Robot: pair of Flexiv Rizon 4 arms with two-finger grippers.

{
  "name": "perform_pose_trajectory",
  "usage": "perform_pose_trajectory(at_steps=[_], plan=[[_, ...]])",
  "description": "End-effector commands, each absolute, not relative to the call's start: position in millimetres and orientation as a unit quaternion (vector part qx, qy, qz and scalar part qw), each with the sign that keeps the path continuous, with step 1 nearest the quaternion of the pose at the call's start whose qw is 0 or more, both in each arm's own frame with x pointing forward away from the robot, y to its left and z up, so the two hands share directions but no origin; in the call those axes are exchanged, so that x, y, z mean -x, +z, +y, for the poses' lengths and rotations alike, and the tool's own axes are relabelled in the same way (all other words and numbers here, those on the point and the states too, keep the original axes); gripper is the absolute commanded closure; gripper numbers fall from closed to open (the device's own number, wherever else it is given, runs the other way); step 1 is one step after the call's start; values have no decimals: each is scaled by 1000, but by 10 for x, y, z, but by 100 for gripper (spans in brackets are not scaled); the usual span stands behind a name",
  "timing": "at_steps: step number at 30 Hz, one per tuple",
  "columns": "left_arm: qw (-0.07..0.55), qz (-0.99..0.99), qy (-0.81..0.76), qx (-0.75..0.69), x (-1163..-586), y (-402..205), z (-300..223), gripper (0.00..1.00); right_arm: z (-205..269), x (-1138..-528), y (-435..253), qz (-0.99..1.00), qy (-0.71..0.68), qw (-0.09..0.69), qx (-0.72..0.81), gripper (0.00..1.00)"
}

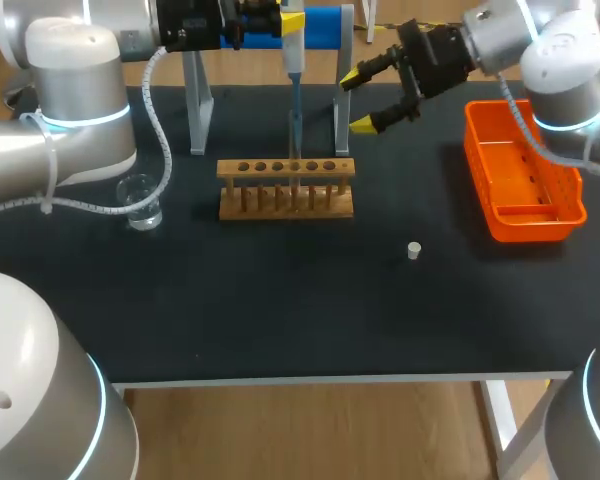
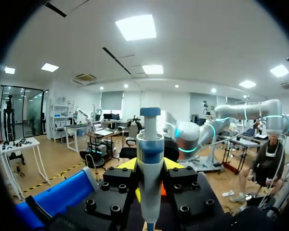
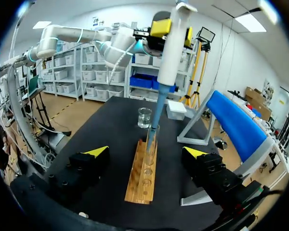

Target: Invert the test tube, pick up the pipette, mount the tip to pipette, aspirate from beaker and dispense into the tube, eject the tip, return the pipette, and cap with the stopper.

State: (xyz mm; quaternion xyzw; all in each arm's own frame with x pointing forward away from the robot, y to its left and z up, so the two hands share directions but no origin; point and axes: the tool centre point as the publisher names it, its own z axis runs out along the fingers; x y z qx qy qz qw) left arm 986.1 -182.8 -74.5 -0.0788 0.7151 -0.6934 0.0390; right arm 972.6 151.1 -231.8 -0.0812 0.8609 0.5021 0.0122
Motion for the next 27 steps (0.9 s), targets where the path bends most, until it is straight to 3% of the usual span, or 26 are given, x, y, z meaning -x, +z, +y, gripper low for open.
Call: perform_pose_trajectory(at_steps=[1,27], plan=[[40,715,-693,80,-9850,-739,-1832,100,1737,-9831,-2491,866,494,-3,80,0],[40,715,-693,80,-9850,-739,-1832,100,2245,-9682,-2912,884,464,-4,47,0]])
